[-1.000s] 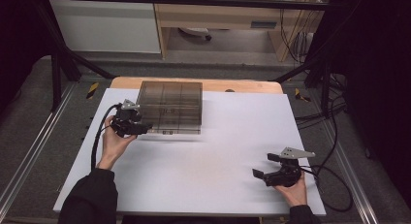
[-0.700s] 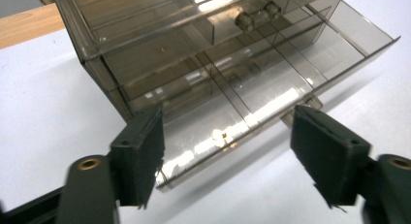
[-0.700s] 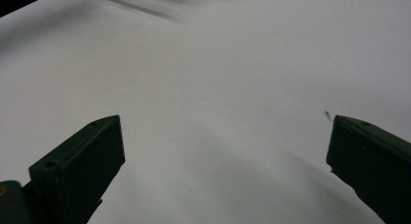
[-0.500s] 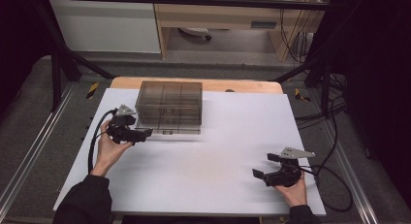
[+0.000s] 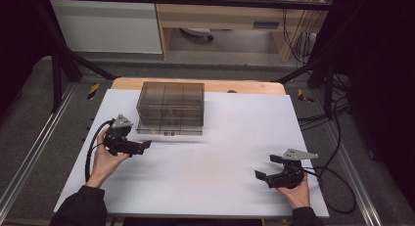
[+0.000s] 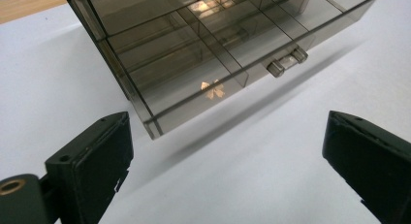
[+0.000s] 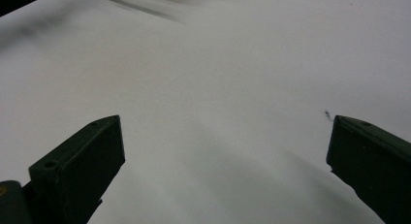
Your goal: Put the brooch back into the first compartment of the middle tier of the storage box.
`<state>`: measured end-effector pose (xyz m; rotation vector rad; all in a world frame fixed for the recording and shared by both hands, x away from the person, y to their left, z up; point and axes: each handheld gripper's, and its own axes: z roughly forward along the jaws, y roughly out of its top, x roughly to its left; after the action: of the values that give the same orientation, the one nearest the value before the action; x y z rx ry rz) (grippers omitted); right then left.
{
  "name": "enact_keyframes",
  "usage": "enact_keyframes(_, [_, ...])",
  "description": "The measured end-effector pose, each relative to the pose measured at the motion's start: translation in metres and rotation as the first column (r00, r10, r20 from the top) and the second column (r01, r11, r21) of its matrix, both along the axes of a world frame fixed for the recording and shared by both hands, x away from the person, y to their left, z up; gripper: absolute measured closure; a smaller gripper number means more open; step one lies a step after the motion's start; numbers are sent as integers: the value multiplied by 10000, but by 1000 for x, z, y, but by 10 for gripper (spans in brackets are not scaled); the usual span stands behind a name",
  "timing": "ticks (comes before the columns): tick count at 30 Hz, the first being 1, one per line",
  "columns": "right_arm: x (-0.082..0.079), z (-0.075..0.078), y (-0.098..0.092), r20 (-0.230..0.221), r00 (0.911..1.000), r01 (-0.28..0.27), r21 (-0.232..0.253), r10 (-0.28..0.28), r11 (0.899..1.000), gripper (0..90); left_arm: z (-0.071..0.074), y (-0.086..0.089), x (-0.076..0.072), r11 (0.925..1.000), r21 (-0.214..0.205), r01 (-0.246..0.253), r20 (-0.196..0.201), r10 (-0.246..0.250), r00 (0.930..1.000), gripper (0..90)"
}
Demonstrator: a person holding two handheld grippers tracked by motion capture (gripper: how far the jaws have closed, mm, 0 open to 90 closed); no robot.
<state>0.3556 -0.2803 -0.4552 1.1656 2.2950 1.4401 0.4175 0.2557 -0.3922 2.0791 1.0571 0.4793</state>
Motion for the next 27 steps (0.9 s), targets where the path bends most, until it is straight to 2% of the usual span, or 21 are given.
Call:
enact_keyframes(5, [0,0,0,0,10000,4,2,-4,10000,5,-7,5,-9,10000,-36,-42,6,42,10000,36])
enact_keyframes(17, [0,0,0,-13,10000,16,-49,-16,10000,5,-22,19,-31,9986,-520,-2,199,12,9998,40])
enact_keyframes(27, [0,-1,0,-43,10000,7,-53,-7,10000,5,-34,31,-49,9974,-720,-66,432,98,9990,42])
